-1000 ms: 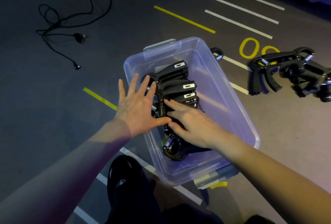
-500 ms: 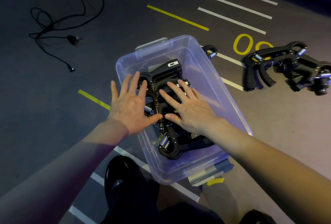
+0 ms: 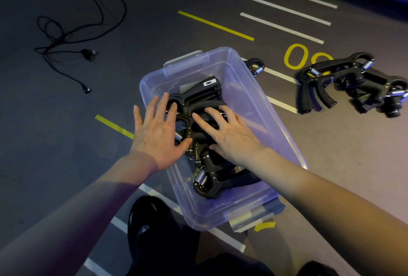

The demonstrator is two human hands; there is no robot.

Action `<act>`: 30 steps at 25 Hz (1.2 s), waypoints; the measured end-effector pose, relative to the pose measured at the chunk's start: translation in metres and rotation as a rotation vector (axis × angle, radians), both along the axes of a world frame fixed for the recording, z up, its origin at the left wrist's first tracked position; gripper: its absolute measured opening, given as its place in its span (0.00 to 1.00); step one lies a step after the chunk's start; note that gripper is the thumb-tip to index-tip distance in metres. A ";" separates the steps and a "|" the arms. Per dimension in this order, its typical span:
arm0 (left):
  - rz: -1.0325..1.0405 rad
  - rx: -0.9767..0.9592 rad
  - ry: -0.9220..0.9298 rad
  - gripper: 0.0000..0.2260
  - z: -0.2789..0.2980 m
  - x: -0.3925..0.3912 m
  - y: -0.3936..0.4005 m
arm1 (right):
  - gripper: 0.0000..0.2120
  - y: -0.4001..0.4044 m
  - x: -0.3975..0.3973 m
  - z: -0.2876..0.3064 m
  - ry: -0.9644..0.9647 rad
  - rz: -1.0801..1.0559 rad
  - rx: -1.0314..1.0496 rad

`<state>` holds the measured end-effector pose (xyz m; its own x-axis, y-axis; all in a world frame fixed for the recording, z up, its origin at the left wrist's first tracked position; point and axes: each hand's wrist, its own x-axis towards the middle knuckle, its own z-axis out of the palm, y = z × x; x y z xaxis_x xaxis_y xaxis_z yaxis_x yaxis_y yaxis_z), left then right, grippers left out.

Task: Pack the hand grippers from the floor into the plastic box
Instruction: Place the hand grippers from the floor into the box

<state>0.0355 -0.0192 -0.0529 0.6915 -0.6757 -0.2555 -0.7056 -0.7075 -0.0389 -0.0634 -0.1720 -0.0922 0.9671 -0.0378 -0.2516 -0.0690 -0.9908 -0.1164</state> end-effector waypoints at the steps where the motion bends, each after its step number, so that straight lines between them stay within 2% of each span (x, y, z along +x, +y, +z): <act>1: 0.005 -0.004 0.004 0.37 0.000 0.000 0.000 | 0.43 0.001 0.001 0.002 0.002 0.007 -0.009; 8: 0.022 -0.041 0.011 0.33 -0.001 -0.001 0.001 | 0.47 0.000 0.006 0.000 0.102 0.050 0.014; 14: 0.029 -0.047 0.014 0.32 -0.001 -0.001 0.000 | 0.45 0.000 0.007 -0.001 0.063 -0.006 0.040; 22: 0.038 -0.049 0.004 0.31 -0.003 -0.001 -0.001 | 0.43 -0.015 0.019 0.011 0.137 0.099 0.097; 30: 0.046 -0.062 0.013 0.31 -0.003 -0.001 0.000 | 0.42 -0.011 0.010 -0.007 0.015 -0.003 0.054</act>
<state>0.0343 -0.0196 -0.0556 0.7193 -0.6578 -0.2236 -0.6723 -0.7402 0.0149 -0.0537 -0.1832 -0.0994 0.9630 -0.0263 -0.2682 -0.0737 -0.9830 -0.1683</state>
